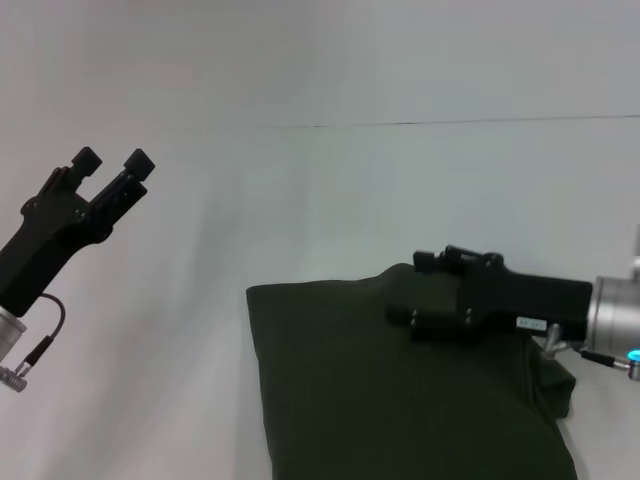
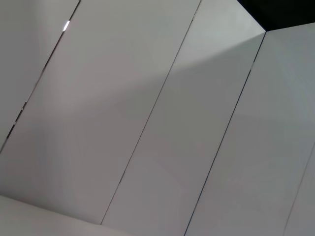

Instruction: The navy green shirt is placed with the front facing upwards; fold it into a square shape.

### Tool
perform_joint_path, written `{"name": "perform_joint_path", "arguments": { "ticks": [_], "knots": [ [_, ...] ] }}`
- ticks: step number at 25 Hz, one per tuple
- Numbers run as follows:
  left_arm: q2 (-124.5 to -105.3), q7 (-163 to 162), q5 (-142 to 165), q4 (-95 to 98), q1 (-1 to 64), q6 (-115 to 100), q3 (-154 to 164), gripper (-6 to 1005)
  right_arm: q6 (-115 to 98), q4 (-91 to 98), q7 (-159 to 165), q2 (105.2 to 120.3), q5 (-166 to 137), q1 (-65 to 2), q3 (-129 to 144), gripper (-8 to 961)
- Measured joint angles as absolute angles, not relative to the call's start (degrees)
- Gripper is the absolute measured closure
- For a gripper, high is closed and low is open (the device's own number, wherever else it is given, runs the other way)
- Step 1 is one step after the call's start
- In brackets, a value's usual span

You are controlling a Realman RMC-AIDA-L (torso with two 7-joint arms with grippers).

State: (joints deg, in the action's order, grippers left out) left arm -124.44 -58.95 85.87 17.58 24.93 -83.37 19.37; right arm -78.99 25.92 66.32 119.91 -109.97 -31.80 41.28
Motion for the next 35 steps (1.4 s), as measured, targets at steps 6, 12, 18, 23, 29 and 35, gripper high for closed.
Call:
{"name": "perform_joint_path", "arguments": {
  "ticks": [6,12,18,23,29,35],
  "knots": [
    [-124.45,-58.97,85.87,17.57,24.94,-83.36,19.34,72,-73.20,23.45,64.04,119.99,-109.90,-32.28,44.26,34],
    [-124.45,-58.97,85.87,17.57,24.96,-83.32,19.33,72,-69.23,21.80,62.41,120.04,-109.73,-31.98,46.41,35],
    [-124.45,-58.98,85.87,17.57,24.96,-83.30,19.33,72,-67.74,21.12,61.61,120.15,-109.74,-32.16,46.48,34],
    [-124.45,-58.97,85.87,17.44,24.91,-83.22,19.44,72,-67.89,21.33,61.53,120.13,-109.51,-32.06,46.22,34],
    [-124.44,-59.43,85.86,17.08,24.95,-83.25,19.54,73,-77.39,24.84,61.48,119.58,-104.97,-28.55,45.94,34],
    [-124.44,-59.73,85.87,16.97,24.62,-83.29,19.55,73,-79.11,25.66,56.45,119.73,-104.49,-23.75,45.95,35]
  ]
}}
